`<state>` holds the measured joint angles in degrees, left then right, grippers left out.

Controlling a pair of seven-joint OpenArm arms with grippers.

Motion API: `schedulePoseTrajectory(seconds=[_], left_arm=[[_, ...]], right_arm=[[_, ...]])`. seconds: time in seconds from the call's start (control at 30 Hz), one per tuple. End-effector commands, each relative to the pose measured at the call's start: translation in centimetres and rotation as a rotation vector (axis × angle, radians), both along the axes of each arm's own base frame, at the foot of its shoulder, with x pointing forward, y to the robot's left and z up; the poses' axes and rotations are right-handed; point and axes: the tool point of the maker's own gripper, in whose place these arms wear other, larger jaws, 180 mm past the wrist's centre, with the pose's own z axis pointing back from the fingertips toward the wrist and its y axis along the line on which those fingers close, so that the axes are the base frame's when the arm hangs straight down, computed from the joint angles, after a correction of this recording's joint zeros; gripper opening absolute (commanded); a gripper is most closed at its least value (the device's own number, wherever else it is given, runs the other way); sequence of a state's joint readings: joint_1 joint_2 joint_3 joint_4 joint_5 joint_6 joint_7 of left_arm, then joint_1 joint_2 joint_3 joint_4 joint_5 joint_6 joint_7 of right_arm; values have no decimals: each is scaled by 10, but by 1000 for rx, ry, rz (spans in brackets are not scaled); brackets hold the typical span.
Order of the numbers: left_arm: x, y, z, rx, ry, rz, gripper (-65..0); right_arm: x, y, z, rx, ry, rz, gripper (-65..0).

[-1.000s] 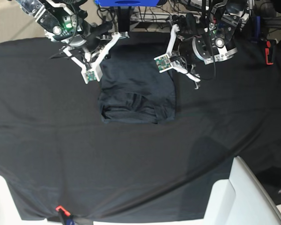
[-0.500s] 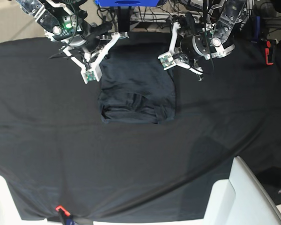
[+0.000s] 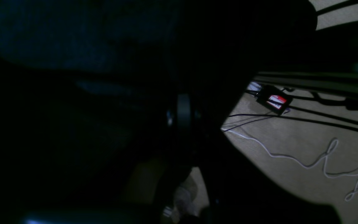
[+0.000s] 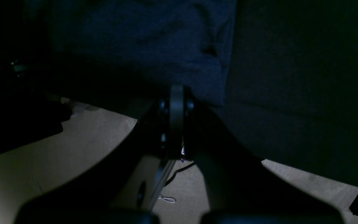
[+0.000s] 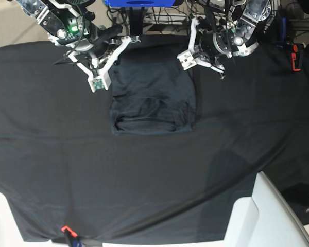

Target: Fold the T-shirt properly

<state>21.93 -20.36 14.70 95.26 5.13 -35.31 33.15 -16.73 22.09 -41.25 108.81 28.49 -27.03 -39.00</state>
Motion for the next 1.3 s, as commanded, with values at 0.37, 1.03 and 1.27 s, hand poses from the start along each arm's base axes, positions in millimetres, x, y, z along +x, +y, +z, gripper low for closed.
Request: schedulePoseTrajectory(seconds=[0.37, 1.03, 1.27], left_arm=[[72, 38, 58, 45, -235, 123, -650], [-88, 82, 72, -98, -67, 418, -650], [-175, 56, 34, -125, 179, 453, -650]], right_arm=[[6, 0, 7, 11, -33, -2, -650], [-85, -122, -5, -185, 116, -221, -650], [-159, -120, -39, -229, 310, -190, -650]])
